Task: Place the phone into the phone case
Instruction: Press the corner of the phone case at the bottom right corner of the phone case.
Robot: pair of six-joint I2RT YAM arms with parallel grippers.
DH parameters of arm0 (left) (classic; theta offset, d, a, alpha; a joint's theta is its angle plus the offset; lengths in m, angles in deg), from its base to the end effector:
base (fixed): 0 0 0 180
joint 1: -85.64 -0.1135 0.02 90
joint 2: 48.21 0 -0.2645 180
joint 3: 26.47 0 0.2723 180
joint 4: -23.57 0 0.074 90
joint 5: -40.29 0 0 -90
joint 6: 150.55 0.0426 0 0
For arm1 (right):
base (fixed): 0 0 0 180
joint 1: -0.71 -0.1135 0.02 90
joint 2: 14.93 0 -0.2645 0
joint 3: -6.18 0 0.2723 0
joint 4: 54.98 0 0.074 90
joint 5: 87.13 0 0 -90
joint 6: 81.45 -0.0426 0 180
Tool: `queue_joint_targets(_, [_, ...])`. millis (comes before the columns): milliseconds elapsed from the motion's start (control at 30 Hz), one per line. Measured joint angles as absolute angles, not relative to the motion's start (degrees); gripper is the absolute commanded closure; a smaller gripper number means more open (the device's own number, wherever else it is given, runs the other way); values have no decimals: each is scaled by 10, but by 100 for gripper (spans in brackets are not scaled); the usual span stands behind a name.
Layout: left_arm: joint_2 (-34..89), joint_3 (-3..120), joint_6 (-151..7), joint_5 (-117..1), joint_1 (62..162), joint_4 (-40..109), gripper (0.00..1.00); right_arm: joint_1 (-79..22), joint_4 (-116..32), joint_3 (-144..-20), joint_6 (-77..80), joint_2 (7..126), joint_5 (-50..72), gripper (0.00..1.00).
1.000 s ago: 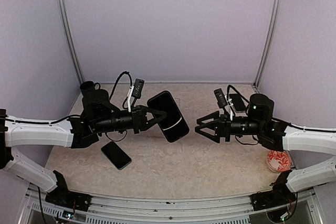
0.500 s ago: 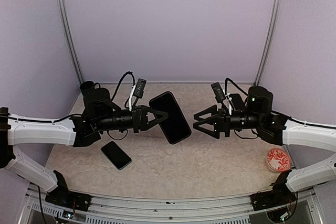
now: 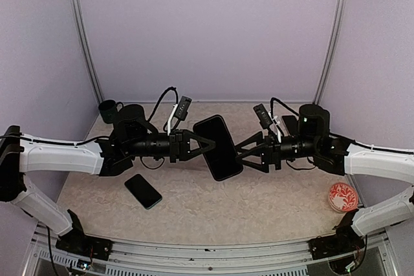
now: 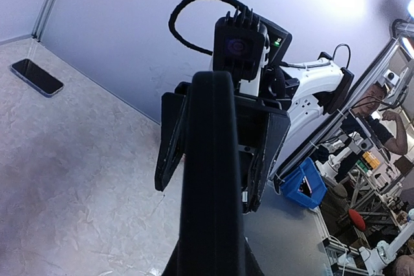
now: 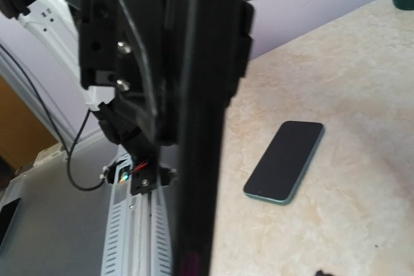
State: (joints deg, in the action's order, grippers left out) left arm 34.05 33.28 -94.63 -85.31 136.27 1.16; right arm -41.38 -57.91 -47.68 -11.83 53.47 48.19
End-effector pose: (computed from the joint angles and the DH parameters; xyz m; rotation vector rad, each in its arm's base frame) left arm 0.1994 -0.2821 0.2712 0.8043 1.6457 -1.5870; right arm 0.1934 0.2155 0.2701 -0.9711 1.7057 1.4489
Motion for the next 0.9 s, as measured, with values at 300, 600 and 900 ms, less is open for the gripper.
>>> queue_joint_targets(300, [368, 353, -946, -875, 1362, 11, 100, -414, -558, -489, -111, 555, 509, 36])
queue_joint_targets(600, [375, 366, -940, -892, 1361, 22, 100, -414, -540, -496, -94, 562, 520, 48])
queue_joint_targets(900, [384, 375, -933, -902, 1361, 34, 100, -414, -510, -502, -75, 565, 543, 54])
